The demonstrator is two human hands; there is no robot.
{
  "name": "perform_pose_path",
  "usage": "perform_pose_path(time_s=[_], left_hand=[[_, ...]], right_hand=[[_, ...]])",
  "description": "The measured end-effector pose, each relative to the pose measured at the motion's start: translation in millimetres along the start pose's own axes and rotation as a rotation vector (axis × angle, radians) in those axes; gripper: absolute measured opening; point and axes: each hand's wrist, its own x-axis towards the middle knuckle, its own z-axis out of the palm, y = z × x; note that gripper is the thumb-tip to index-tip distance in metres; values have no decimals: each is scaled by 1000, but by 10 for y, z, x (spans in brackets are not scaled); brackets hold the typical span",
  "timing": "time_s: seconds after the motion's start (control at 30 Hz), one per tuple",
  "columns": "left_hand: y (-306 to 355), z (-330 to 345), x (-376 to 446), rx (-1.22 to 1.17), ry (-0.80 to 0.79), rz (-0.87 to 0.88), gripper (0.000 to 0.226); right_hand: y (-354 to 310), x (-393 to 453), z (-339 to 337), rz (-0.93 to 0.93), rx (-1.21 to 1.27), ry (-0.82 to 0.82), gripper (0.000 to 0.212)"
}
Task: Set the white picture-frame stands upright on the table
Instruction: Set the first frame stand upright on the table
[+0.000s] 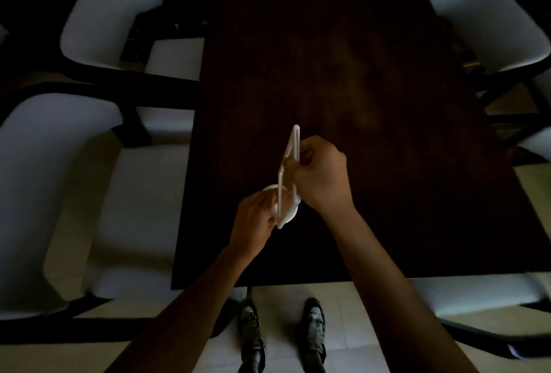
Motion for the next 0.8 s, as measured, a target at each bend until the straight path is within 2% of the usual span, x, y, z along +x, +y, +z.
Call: perform_pose_path(time_s=[0.23,0.33,0.47,0.53,0.6,0.7,0.8], left_hand=[[114,175,42,-7,5,-30,23],[117,200,59,-61,8,-74,11],[114,220,61,-61,8,-155,28],[101,244,30,-79,22,-146,33],[90,251,-3,-101,17,-156,38],[102,259,-16,-73,28,-124,56],[151,275,-12,-38,82,-78,65]], right_hand=[[193,-9,-75,-17,64,-16,18],[239,-49,-27,-24,98,-44,24],[435,-43,17,3,340,53,26],[692,-29,112,-18,205,138,21],[978,-57,274,-55,-15,40,22],[1380,-130,559,-118,-199,-266,32],[1623,-153,665,-174,-301,-309,43]])
